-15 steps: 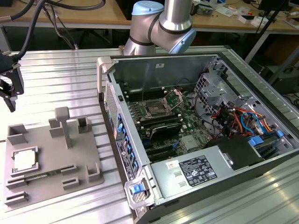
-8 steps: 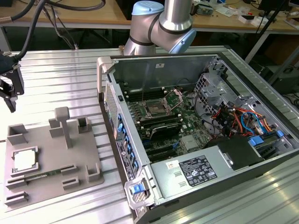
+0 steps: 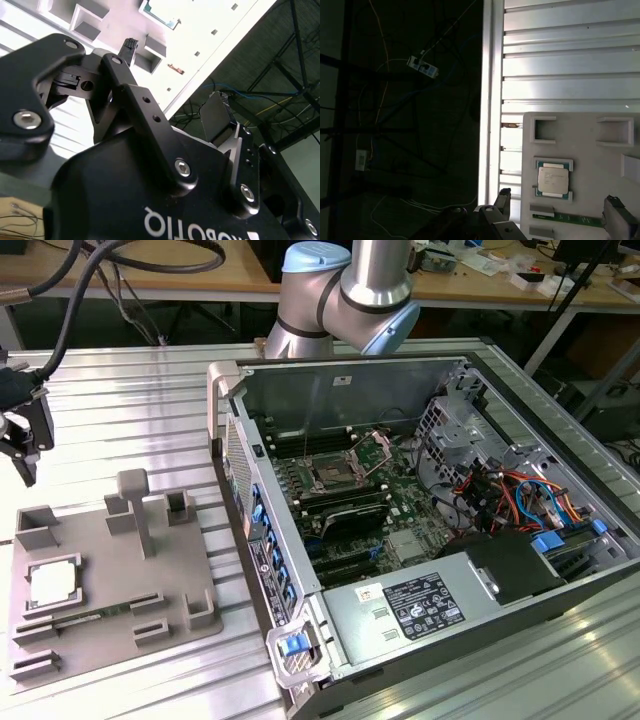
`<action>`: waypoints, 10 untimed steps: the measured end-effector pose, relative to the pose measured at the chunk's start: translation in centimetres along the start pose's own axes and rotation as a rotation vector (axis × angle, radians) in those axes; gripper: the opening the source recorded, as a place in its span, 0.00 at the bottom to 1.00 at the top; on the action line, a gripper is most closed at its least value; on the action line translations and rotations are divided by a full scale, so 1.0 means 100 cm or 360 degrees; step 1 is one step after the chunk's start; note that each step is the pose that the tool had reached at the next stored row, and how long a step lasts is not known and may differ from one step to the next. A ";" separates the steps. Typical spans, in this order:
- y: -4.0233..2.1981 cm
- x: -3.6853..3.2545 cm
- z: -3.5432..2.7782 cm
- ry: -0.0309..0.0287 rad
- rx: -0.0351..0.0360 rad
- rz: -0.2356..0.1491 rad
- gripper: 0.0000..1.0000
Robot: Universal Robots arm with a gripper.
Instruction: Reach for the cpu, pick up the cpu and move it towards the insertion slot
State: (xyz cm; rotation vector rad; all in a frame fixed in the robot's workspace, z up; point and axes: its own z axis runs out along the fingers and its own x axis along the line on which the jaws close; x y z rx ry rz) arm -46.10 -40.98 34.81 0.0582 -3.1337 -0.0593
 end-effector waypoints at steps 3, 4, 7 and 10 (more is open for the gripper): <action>-0.0001 0.0000 0.0016 0.00013 0.0000 0.0000 0.78; -0.0001 0.0000 0.0022 0.00017 0.0000 0.0000 0.78; -0.0002 0.0000 0.0036 0.00018 0.0000 0.0000 0.78; -0.0002 0.0000 0.0050 0.00021 0.0000 0.0000 0.78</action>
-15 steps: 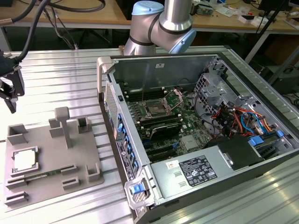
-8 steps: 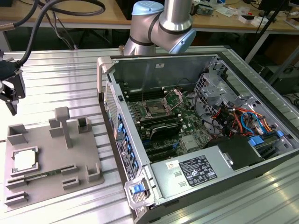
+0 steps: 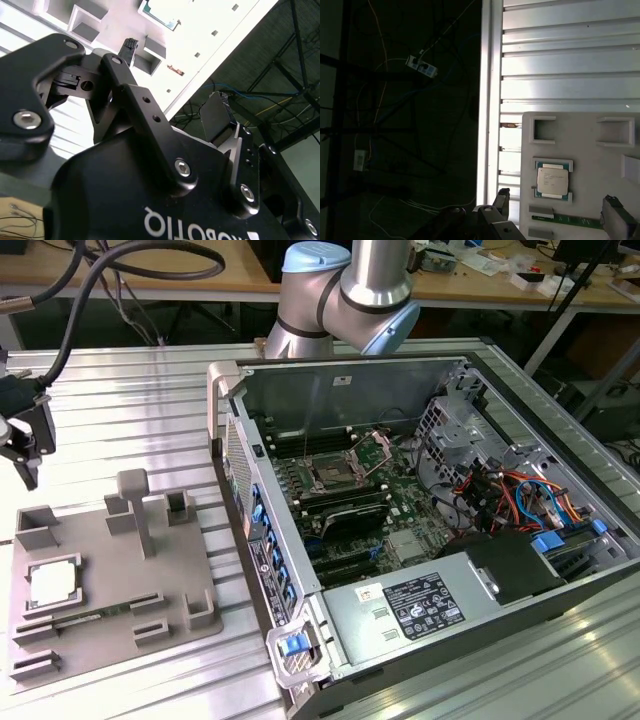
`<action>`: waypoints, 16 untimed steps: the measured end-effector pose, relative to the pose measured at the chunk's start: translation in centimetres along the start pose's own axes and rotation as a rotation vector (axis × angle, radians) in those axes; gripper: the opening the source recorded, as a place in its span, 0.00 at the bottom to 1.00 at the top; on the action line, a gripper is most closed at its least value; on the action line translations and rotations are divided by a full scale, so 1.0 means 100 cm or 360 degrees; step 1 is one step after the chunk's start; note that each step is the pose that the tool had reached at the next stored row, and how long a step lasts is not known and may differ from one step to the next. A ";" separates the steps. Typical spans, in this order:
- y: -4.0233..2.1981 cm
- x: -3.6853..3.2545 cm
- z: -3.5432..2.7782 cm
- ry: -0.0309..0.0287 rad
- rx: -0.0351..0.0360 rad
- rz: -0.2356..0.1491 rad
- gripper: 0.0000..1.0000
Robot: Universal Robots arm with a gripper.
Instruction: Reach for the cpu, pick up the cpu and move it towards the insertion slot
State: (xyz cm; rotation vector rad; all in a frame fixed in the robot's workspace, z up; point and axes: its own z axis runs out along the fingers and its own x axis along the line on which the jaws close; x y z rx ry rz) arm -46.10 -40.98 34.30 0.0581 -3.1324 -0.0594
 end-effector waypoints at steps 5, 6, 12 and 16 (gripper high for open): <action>-0.0001 0.0000 0.0011 0.00001 0.0000 0.0000 0.78; -0.0001 0.0000 0.0012 0.00002 0.0000 0.0000 0.78; -0.0001 0.0000 0.0029 0.00002 0.0000 0.0000 0.78; -0.0002 0.0000 0.0036 0.00001 0.0000 0.0000 0.78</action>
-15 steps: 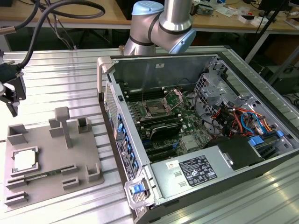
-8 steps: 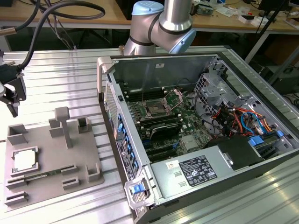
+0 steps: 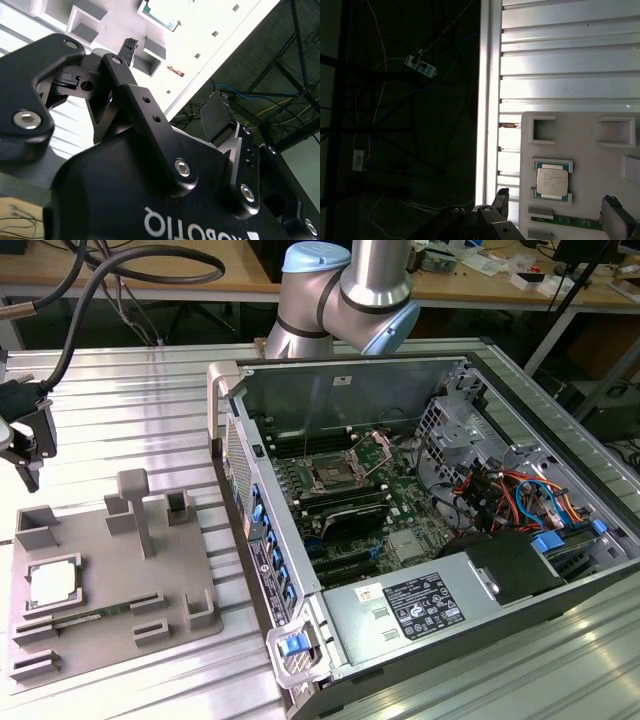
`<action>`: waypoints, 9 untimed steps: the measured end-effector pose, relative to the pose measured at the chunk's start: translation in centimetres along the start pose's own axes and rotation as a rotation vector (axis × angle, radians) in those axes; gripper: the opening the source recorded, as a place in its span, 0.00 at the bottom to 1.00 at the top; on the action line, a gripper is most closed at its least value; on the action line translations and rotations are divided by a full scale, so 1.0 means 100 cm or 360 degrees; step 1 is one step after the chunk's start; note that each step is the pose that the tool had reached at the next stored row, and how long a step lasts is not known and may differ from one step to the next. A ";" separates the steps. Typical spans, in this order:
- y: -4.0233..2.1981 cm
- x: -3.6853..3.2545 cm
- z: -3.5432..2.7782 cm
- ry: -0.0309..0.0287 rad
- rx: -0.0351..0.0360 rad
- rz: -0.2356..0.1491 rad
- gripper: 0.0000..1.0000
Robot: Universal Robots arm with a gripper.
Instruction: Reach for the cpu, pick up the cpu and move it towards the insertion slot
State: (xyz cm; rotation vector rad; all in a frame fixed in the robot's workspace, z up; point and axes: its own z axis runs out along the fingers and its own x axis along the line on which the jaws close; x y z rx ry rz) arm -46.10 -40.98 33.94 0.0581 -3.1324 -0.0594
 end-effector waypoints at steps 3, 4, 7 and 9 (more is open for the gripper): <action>-0.0001 0.0000 0.0009 0.00001 0.0000 0.0000 0.78; -0.0001 -0.0001 0.0012 0.00002 0.0000 0.0000 0.78; -0.0001 0.0000 0.0018 0.00005 0.0000 0.0000 0.78; -0.0001 0.0000 0.0022 0.00007 0.0000 0.0000 0.78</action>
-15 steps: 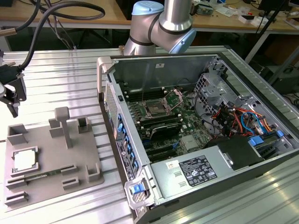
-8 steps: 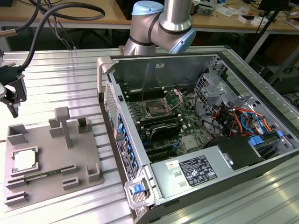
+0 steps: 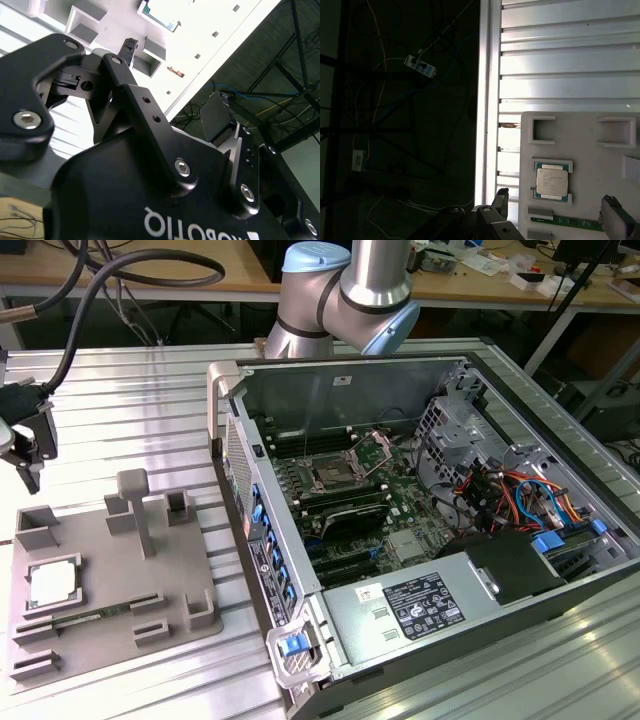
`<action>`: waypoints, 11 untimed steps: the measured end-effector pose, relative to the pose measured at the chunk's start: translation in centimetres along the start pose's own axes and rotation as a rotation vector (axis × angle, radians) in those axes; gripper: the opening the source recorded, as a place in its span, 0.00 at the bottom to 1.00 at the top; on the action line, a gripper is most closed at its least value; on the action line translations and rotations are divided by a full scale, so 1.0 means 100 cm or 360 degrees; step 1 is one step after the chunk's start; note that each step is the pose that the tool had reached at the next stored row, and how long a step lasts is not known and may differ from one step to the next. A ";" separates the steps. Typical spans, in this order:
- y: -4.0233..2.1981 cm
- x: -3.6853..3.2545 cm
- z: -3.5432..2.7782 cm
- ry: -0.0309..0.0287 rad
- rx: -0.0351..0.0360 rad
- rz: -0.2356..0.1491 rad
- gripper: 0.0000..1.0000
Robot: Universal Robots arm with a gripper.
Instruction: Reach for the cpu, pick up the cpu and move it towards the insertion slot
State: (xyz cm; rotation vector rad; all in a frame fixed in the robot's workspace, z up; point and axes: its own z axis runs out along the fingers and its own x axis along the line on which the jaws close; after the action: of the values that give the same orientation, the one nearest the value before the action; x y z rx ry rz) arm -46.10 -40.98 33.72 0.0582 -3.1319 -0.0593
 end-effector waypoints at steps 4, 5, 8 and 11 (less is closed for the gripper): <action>0.0000 0.0000 0.0009 0.00001 0.0000 0.0000 0.78; 0.0000 0.0000 0.0012 0.00001 0.0000 0.0000 0.78; -0.0001 0.0000 0.0021 0.00003 0.0000 0.0000 0.78; -0.0001 0.0000 0.0026 0.00004 0.0000 0.0000 0.78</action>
State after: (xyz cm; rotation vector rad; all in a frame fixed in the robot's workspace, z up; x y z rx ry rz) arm -46.10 -40.98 33.46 0.0581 -3.1316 -0.0594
